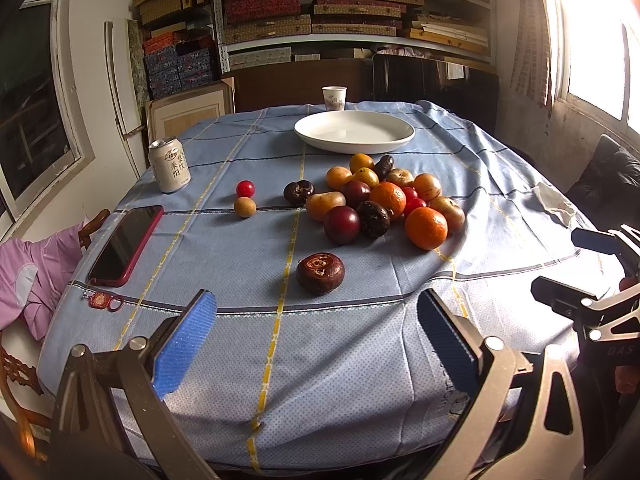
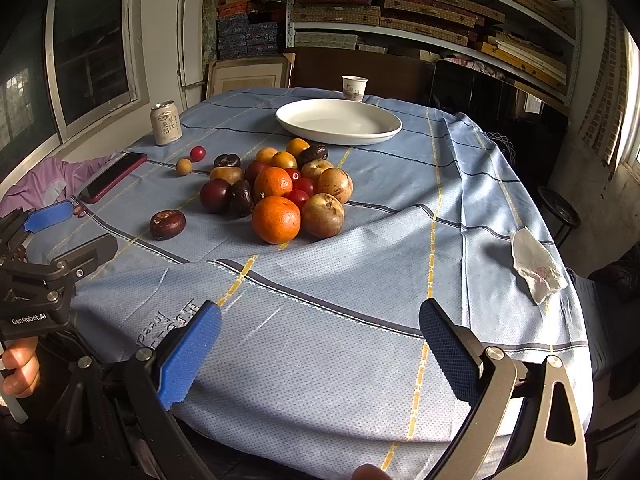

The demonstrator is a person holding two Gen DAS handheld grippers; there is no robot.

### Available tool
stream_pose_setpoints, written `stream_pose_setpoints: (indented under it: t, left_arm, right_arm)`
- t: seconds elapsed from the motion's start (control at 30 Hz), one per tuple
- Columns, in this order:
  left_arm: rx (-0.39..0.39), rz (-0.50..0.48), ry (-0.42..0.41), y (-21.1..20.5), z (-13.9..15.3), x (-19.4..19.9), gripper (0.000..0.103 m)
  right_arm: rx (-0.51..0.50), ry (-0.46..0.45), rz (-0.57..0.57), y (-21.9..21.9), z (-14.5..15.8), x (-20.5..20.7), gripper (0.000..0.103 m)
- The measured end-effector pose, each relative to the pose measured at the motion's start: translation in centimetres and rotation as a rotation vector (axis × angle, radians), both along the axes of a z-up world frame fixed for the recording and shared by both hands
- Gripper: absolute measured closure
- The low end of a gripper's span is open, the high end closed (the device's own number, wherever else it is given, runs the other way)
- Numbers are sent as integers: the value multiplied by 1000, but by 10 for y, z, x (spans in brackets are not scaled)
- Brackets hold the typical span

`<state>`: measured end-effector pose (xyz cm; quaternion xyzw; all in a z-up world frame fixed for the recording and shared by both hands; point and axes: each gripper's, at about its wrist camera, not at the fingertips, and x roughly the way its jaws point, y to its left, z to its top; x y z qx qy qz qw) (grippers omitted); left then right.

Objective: Organize fruits

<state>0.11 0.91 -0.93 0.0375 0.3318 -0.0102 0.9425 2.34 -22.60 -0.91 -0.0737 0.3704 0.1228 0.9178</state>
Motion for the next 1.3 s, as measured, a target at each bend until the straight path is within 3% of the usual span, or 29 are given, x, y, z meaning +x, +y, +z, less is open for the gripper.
stream_pose_setpoints:
  t: [1.1,1.3]
  left_arm:
    - [13,16,32,4,-8,8,5]
    - [0,43,54,17,-15,21,5]
  right_arm:
    - [-3,10,7,4,-4,1,4]
    - [50,19,40,6,-11,13,4]
